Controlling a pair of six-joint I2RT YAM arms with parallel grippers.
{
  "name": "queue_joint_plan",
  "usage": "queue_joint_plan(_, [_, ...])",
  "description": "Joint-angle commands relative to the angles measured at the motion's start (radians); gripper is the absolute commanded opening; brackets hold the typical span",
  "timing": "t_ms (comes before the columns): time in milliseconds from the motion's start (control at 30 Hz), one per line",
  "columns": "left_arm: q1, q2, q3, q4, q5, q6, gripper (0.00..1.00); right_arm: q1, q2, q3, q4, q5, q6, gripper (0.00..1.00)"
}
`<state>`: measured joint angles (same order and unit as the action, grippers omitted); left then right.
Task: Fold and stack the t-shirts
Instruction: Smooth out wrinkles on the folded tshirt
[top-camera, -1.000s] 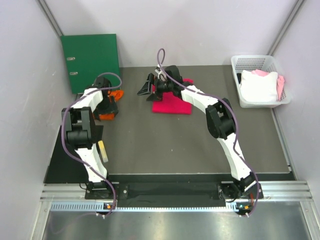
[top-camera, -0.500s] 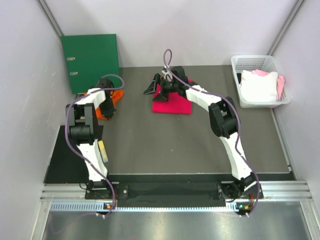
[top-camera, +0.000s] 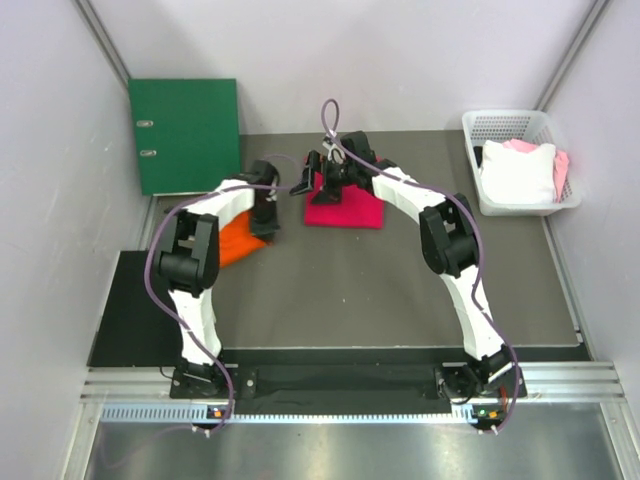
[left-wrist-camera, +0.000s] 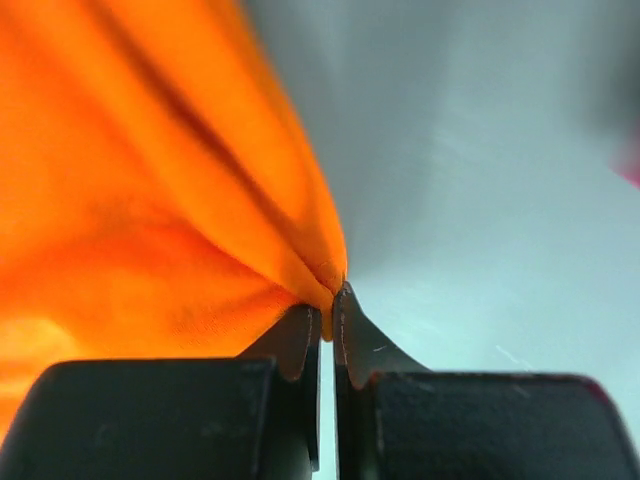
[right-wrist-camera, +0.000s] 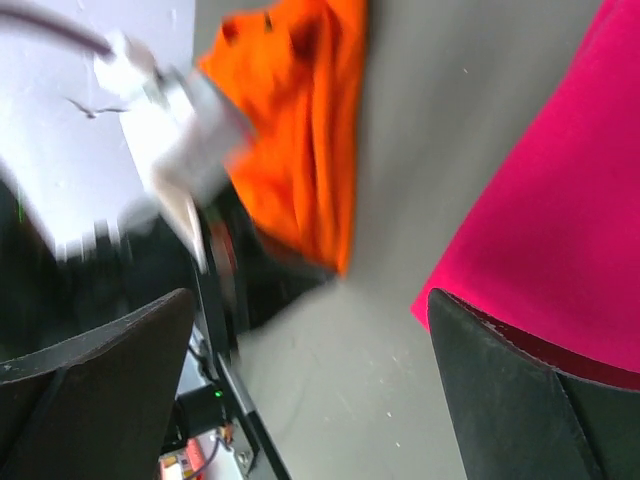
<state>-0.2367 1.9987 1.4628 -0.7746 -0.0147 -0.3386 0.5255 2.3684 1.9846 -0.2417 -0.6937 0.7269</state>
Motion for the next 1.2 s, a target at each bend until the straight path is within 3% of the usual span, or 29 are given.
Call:
queue_joint_plan(0, [-0.105,0.011,0.073,-0.107,0.084,-0.005,0.0,-0.015,-0.093,0.037,-0.061,0.022,-0.086,1.0])
queue_joint_plan(200, [-0.121,0.012,0.148,-0.256,0.102,0.029,0.0,-0.016,-0.106,0.002,-0.054,0.02,-0.081,1.0])
queue_joint_plan(433, [-0.121,-0.063,0.012,-0.298,0.127,0.029,0.0,-0.027,-0.095,-0.003,-0.05,0.013,-0.076,1.0])
queue_joint_plan(667, [-0.13,-0.129,-0.108,-0.328,0.248,0.065,0.01,-0.033,-0.069,0.037,-0.088,0.003,-0.092,1.0])
queue_joint_plan(733, [-0.151,-0.147,-0.117,-0.336,0.246,0.075,0.27,-0.033,-0.057,0.062,-0.114,0.003,-0.102,1.0])
queue_joint_plan(800, [-0.162,-0.195,-0.108,-0.322,0.22,0.067,0.62,-0.033,-0.057,0.069,-0.126,0.0,-0.112,1.0])
queue_joint_plan(900, [-0.159,-0.274,-0.05,-0.285,0.124,0.03,0.85,-0.03,-0.069,0.057,-0.157,-0.01,-0.136,1.0])
queue_joint_plan(1000, [-0.135,-0.328,0.002,-0.23,0.029,0.001,0.92,-0.025,-0.098,0.019,-0.18,-0.017,-0.161,1.0])
queue_joint_plan(1067, [-0.101,-0.333,0.017,-0.201,0.024,-0.023,0.98,-0.019,-0.11,-0.013,-0.183,-0.021,-0.167,1.0])
queue_joint_plan(1167, [0.015,-0.296,0.031,-0.152,0.076,-0.051,0.98,-0.007,-0.117,-0.027,-0.186,-0.023,-0.167,0.98])
